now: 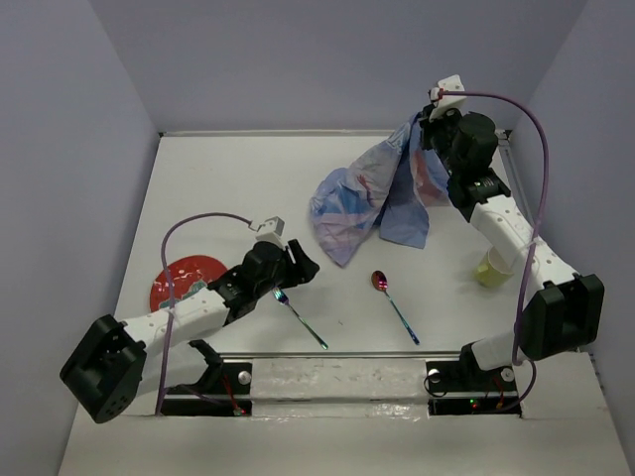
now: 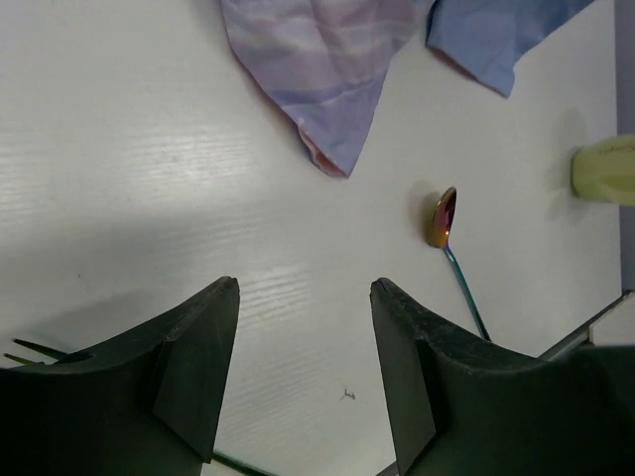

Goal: Set the dinner table for one person

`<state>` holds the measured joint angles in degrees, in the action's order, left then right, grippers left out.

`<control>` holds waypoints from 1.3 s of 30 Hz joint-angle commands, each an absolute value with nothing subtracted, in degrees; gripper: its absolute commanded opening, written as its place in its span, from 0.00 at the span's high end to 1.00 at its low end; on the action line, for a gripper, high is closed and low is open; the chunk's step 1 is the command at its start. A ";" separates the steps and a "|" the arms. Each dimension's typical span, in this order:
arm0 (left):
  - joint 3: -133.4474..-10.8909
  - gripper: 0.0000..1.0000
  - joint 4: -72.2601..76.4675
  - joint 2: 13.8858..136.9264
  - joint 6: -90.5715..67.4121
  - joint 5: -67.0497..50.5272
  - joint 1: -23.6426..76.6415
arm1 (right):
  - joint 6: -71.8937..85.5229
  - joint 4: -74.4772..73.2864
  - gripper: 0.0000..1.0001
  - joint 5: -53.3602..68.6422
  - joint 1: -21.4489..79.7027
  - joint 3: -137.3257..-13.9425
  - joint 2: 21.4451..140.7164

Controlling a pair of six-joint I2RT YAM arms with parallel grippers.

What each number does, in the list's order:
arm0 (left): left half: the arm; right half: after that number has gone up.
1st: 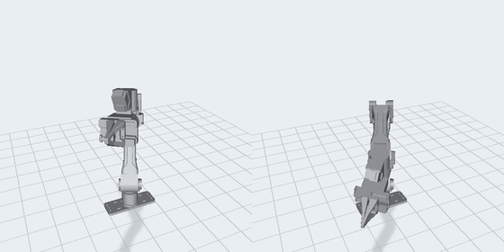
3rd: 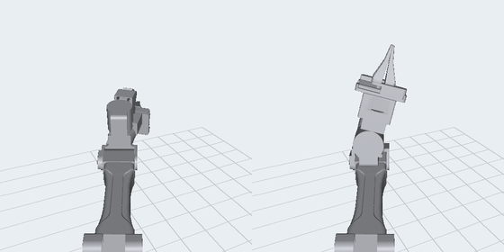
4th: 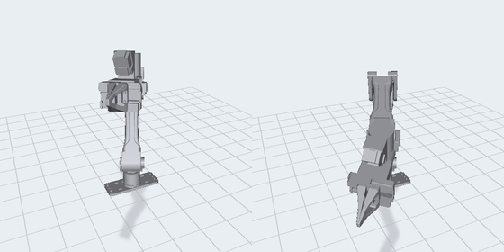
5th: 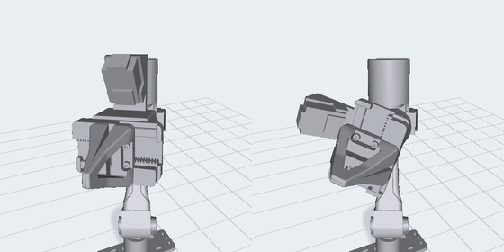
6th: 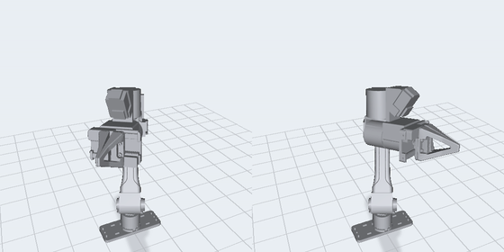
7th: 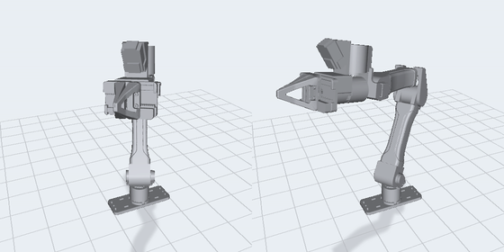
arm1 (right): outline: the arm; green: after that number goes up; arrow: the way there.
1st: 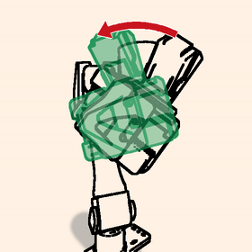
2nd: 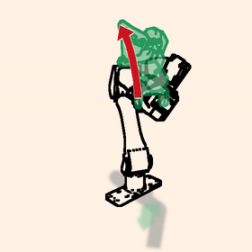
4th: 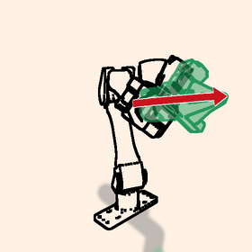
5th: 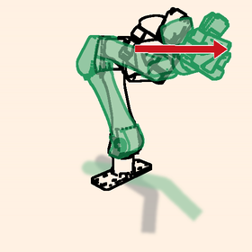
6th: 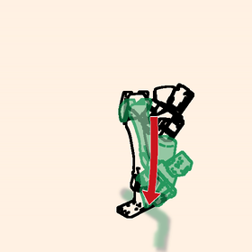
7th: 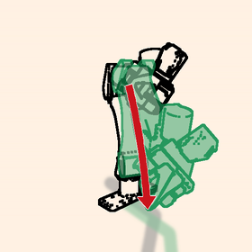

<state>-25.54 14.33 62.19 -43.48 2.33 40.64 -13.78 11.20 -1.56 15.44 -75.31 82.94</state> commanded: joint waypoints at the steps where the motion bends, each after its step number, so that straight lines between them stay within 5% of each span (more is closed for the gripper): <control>1: -27.51 0.34 16.26 65.82 -45.43 8.87 46.05 | -13.89 16.52 1.00 -2.38 15.73 -76.20 80.68; 9: -40.69 0.32 12.48 79.87 -40.70 21.26 54.14 | -8.27 16.61 1.00 -0.44 15.73 -75.06 80.33; 23: -50.88 0.33 12.39 95.97 -34.90 23.21 54.49 | -5.10 17.84 1.00 4.57 15.73 -71.54 78.40; 39: -52.38 0.53 11.43 102.83 -35.07 22.94 55.63 | -4.22 18.81 1.00 5.36 15.73 -69.61 78.31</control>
